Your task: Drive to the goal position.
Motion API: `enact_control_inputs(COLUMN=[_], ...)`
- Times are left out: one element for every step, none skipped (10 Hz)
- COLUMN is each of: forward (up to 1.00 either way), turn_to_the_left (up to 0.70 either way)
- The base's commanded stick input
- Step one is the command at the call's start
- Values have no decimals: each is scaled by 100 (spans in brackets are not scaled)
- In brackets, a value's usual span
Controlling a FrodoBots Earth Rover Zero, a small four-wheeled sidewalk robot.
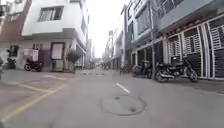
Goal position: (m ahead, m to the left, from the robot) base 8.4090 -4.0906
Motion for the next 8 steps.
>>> enact_control_inputs(forward=[100, 100, 100, 100, 100, 100, 100, 100], turn_to_the_left=[6, 6, 6, 6, 6, 6, 6, 6])
